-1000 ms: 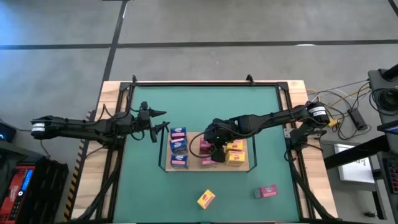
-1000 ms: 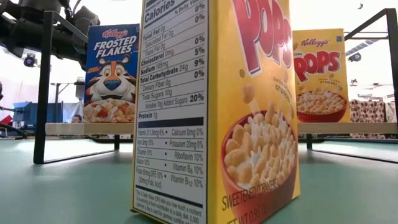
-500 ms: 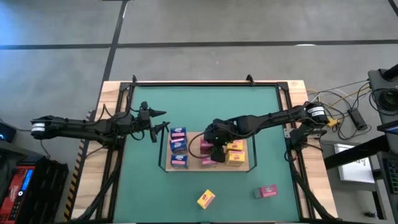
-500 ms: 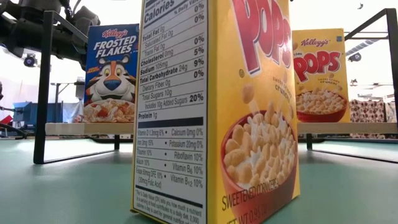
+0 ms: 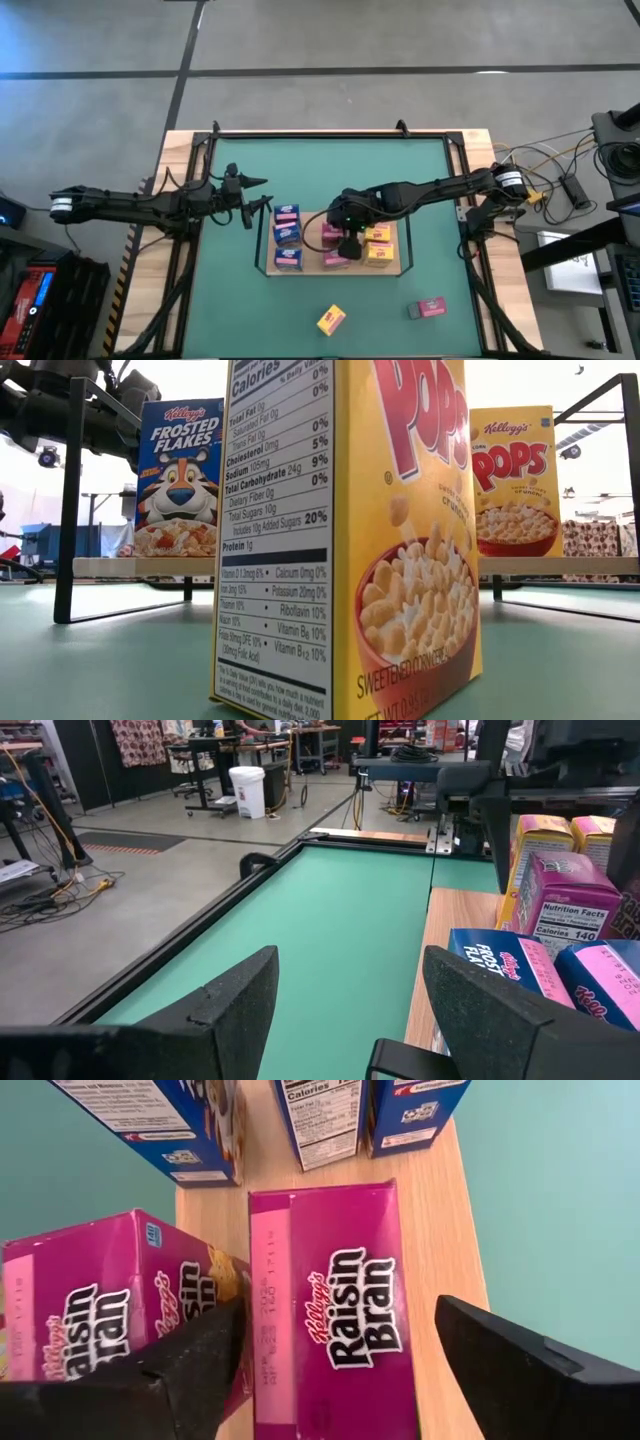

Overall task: Stack cereal on shelf
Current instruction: Put the top pink cereal box on the shelf aligned with the other pink cereal box, then put the pink cereal box on the shelf aligned with the other pink cereal box

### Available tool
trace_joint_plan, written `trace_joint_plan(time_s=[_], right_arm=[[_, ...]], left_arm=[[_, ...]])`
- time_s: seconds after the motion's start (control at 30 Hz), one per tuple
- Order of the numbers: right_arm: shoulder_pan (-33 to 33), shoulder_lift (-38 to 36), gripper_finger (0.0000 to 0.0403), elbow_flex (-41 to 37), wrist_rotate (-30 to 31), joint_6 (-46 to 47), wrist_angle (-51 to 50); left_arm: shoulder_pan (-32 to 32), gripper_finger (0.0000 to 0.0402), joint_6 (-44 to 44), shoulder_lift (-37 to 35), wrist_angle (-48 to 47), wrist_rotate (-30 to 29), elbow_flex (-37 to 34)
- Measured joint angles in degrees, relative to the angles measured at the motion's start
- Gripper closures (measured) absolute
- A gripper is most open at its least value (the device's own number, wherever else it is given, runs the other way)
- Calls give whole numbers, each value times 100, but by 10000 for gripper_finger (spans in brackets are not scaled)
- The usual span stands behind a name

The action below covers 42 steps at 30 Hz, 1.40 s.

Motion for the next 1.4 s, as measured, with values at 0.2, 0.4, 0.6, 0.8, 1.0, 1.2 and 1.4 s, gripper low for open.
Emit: trace_joint_plan(time_s=[0.2,0.4,0.6,0.8,1.0,1.2,1.4], right_arm=[[15,-2,66,270,-2,269,-474],[15,-8,53,572,25,262,-859],[14,-11,51,890,135,263,-1332],[15,-11,51,1361,167,346,-2050],[52,-17,51,1703,133,810,-2802],[377,-17,51,1652,-187,1143,-3379],[896,-65,51,1652,-100,1556,-3736]], left_arm=[[0,168,-1,0,0,-1,0],[-1,168,0,1,0,0,0],[0,168,0,0,0,-2,0],[-2,168,0,0,0,-1,0],[0,168,0,2,0,-2,0],[-2,168,0,1,-1,-2,0],[0,168,0,1,-1,-1,0]])
